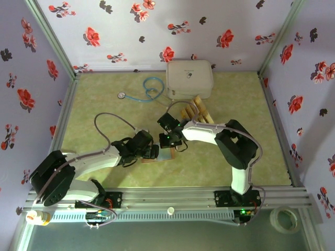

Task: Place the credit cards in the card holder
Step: Flip over the card slot in the card holder.

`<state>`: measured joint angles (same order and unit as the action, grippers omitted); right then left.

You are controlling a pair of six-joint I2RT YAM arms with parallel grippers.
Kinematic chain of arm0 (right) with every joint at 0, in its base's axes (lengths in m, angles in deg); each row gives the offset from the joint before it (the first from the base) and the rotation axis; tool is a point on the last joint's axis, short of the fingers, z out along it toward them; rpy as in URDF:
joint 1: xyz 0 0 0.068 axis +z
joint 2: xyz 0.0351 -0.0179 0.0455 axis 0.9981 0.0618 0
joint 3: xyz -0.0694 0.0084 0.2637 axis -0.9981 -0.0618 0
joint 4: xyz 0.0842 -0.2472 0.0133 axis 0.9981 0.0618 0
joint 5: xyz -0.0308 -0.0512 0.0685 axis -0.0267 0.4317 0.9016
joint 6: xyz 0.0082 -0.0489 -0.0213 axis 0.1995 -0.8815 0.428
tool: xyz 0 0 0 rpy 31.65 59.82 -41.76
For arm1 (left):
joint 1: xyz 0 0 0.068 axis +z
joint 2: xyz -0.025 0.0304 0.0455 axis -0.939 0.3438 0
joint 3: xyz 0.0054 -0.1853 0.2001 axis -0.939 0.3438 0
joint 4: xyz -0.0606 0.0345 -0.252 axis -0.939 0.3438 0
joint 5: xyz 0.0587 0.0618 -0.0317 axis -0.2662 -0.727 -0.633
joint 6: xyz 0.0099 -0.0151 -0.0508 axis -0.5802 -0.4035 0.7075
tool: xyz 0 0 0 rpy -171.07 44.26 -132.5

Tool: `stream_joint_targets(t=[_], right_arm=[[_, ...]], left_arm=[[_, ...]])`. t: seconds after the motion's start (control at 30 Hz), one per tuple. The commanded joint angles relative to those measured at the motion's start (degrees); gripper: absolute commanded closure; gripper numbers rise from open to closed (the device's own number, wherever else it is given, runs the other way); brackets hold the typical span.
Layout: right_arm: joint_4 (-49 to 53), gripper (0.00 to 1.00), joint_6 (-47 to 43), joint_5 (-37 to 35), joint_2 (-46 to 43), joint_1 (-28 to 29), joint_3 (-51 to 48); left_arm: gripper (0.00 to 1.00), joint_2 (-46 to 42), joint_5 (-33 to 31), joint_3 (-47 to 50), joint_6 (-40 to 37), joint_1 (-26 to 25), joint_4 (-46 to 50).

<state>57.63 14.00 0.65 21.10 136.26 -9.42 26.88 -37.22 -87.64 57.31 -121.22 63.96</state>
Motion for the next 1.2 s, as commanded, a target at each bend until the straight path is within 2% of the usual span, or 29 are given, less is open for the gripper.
stream_joint_targets(t=[0.0, 0.33, 0.6, 1.17], right_arm=[[-1.3, 1.00, 0.9, 1.2, 1.3, 1.1, 0.9], [-1.8, 1.00, 1.9, 1.8, 1.2, 1.8, 1.5], [-2.5, 1.00, 2.5, 2.0, 1.2, 1.9, 0.8], [-2.8, 1.00, 2.8, 2.0, 1.2, 2.0, 0.8]], left_arm=[[0.08, 0.7, 0.4, -0.6, -0.2, 0.2, -1.1], [0.08, -0.1, 1.3, 2.0, -2.0, 0.2, -5.4], [0.08, -1.4, 2.8, 5.9, -4.9, -0.5, -13.4], [0.08, 3.7, 2.6, 5.6, -7.8, -1.6, -10.9]])
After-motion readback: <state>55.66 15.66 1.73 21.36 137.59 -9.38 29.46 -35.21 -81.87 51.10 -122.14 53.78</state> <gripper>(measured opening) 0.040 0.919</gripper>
